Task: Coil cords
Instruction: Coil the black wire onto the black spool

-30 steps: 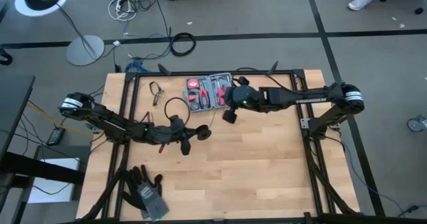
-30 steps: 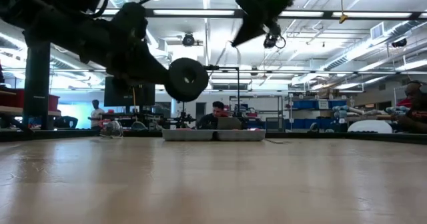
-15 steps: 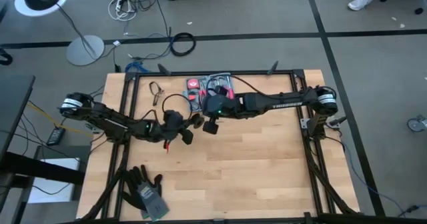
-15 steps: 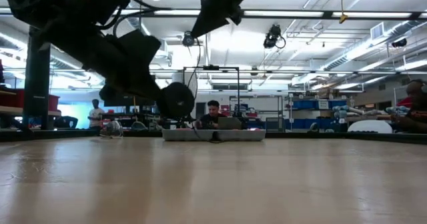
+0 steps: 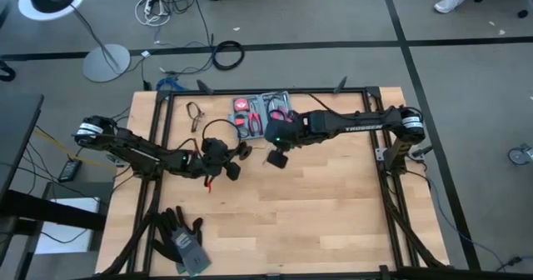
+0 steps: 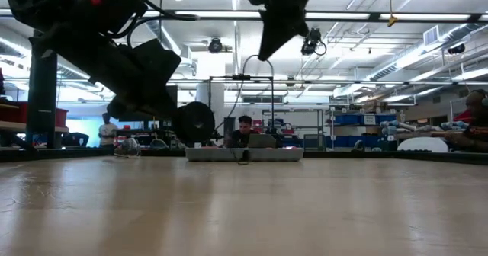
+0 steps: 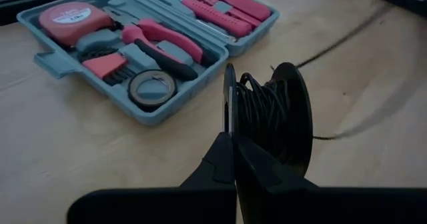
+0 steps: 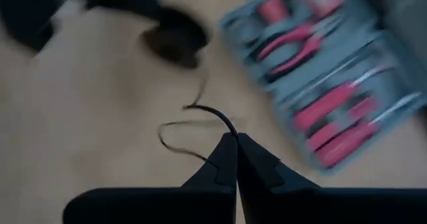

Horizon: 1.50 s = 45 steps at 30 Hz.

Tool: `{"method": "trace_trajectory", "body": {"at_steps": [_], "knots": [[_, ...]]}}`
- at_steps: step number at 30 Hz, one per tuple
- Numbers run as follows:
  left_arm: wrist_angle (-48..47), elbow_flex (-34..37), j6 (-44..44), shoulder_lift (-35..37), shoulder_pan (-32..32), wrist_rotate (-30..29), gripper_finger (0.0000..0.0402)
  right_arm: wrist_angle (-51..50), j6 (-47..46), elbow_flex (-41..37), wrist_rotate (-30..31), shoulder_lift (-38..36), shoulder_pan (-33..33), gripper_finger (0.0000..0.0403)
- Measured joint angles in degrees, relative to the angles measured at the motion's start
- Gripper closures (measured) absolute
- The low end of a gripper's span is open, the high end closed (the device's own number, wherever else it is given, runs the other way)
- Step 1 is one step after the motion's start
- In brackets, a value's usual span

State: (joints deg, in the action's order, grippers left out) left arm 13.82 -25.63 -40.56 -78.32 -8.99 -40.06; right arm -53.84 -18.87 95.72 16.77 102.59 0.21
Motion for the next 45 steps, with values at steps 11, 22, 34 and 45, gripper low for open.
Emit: {"method": "trace_trajectory", "body": {"at_steps": [11,22,34,45], "knots": [[-0.7,0.0,1.1,0.0,0.0,-0.7,0.0401,17.1,-0.1,-9.7,-22.7,0.0,1.9,0.0403],[-2.6,0.0,1.3,0.0,-1.7,-2.8,0.0401,30.9,-5.7,-20.2,-16.3,0.0,-0.4,0.0403],[-1.4,0.0,1.6,0.0,-5.5,-7.4,0.0401,64.5,-16.1,-43.7,-5.9,-5.7,-2.1,0.0403],[8.4,0.0,12.6,0.0,-5.8,-6.2,0.0401,87.8,-24.5,-58.0,1.2,-8.3,-5.1,0.0403]]}}
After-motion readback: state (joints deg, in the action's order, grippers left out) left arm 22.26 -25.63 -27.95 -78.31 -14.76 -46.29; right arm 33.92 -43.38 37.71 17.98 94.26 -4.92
